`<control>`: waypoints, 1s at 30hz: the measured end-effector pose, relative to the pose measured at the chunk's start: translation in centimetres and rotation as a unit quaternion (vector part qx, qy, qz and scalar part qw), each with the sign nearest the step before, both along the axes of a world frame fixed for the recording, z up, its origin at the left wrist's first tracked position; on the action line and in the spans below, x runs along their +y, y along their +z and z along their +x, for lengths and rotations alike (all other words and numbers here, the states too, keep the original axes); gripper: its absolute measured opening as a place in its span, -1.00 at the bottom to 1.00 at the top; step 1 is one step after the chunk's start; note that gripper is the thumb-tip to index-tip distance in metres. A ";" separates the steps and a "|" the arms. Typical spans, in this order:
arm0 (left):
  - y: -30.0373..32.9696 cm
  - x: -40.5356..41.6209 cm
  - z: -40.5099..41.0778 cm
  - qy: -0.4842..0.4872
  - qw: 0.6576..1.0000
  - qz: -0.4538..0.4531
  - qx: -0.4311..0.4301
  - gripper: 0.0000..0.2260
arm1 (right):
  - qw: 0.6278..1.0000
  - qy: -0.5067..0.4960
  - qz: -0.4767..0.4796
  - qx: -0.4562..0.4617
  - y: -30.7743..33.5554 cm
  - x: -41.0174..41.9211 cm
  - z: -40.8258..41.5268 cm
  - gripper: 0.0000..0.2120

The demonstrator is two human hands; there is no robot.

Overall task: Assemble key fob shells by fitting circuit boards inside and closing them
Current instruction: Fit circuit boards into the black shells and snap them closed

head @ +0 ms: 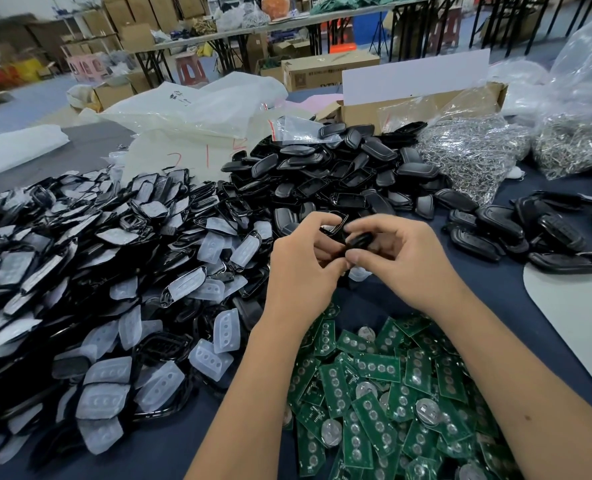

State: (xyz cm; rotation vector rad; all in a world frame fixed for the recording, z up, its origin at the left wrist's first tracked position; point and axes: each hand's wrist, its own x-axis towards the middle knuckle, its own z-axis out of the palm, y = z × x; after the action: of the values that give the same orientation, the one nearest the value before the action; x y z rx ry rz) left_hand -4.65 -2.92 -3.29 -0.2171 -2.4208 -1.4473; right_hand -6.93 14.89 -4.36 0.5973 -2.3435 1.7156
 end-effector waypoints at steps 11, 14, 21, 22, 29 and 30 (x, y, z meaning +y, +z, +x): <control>0.5 -0.2 0.1 -0.099 0.899 0.391 -0.172 -0.79 | 0.987 0.015 -0.123 -0.105 -0.1 -0.2 0.1 -0.81; 0.4 -0.1 0.1 -0.122 0.888 0.408 -0.172 -0.79 | 0.976 0.036 -0.168 -0.133 0.1 -0.2 0.0 -0.75; 0.4 0.0 0.1 -0.111 0.887 0.412 -0.177 -0.77 | 0.964 0.044 -0.203 -0.165 0.6 -0.5 0.3 -0.75; 0.4 0.2 0.1 -0.098 0.888 0.412 -0.178 -0.79 | 0.963 0.038 -0.207 -0.169 0.6 -0.6 0.4 -0.75; 0.8 2.5 -0.8 0.019 0.940 0.315 -0.128 -0.75 | 0.958 -0.080 -0.190 -0.198 0.4 -1.3 0.3 -0.72; 1.1 3.2 -1.2 0.016 0.948 0.291 -0.126 -0.78 | 0.948 -0.106 -0.215 -0.209 0.4 -1.3 0.2 -0.72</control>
State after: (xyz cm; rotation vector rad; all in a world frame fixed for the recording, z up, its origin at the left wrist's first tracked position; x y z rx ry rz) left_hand -5.87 0.27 -2.22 0.1530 -2.0300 -2.2017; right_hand -6.69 13.58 -3.92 -0.1015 -2.0510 2.3152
